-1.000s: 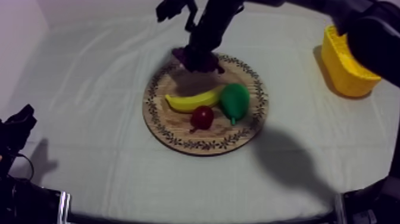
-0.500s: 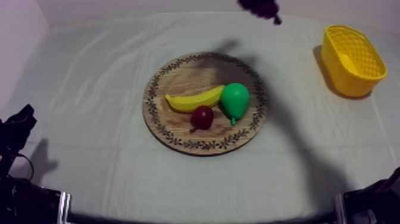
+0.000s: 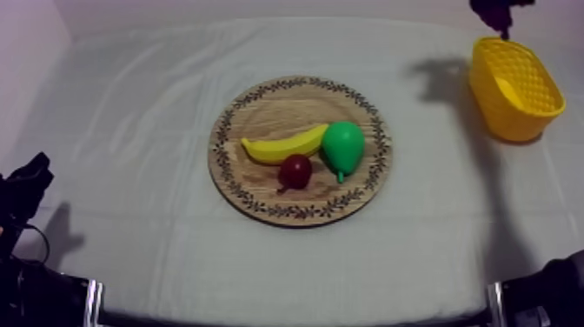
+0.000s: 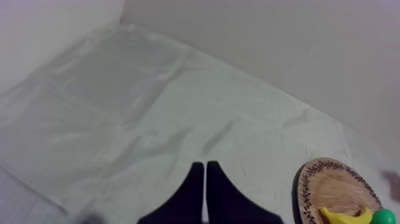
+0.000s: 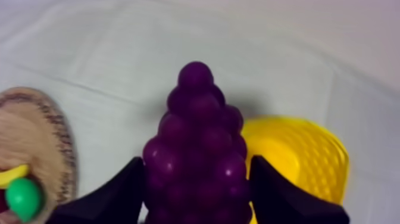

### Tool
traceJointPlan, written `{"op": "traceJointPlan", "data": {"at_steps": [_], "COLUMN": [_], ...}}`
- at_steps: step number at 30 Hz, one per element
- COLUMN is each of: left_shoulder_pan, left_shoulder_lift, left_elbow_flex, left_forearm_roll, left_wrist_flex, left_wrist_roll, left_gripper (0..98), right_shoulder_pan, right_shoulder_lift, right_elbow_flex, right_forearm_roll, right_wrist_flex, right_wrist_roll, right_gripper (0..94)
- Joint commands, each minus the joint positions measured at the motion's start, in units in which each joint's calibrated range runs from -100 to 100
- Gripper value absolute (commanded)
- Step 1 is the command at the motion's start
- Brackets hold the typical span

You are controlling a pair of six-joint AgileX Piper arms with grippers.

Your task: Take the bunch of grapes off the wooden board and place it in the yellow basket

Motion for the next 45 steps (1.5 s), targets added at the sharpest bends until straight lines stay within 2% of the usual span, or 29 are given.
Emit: {"op": "traceJointPlan", "data": {"at_steps": [1, 5, 8, 15, 21, 29, 35, 42, 45], "left_shoulder_pan": [-0.03, -0.03, -0.03, -0.03, -0.03, -0.03, -0.03, -0.03, -0.03], "left_shoulder_lift": [0.05, 0.05, 0.05, 0.05, 0.05, 0.05, 0.05, 0.05, 0.05], "left_elbow_flex": [0.00, 0.00, 0.00, 0.00, 0.00, 0.00, 0.00, 0.00, 0.00], "left_forearm_roll": [0.02, 0.02, 0.02, 0.02, 0.02, 0.02, 0.02, 0.02, 0.02], "left_wrist_flex": [-0.01, -0.01, -0.01, -0.01, -0.01, -0.01, -0.01, -0.01, -0.01], "left_wrist_roll": [0.00, 0.00, 0.00, 0.00, 0.00, 0.00, 0.00, 0.00, 0.00], "left_gripper": [0.1, 0.1, 0.1, 0.1, 0.1, 0.1, 0.1, 0.1, 0.1], "right_shoulder_pan": [2.49, 3.74, 4.23, 4.60, 4.88, 4.65, 3.62, -1.63, -3.62], "right_shoulder_lift": [2.14, 5.56, 6.93, 8.03, 2.63, -14.51, -32.30, -56.01, -64.48], "right_elbow_flex": [0.63, 1.74, 3.05, 5.19, 9.14, 16.54, 25.44, 40.17, 46.71], "right_forearm_roll": [0.13, 1.03, 1.66, 3.39, 3.10, 1.88, 1.18, 3.84, 5.00], "right_wrist_flex": [-1.76, -4.31, -6.46, -7.98, -7.42, -3.74, -3.13, -5.48, -7.75], "right_wrist_roll": [-0.04, -0.52, -1.10, -3.13, -3.08, -3.14, -3.25, -5.56, -7.09], "right_gripper": [38.0, 41.5, 47.7, 76.2, 81.8, 74.8, 60.9, 45.4, 35.1]}}
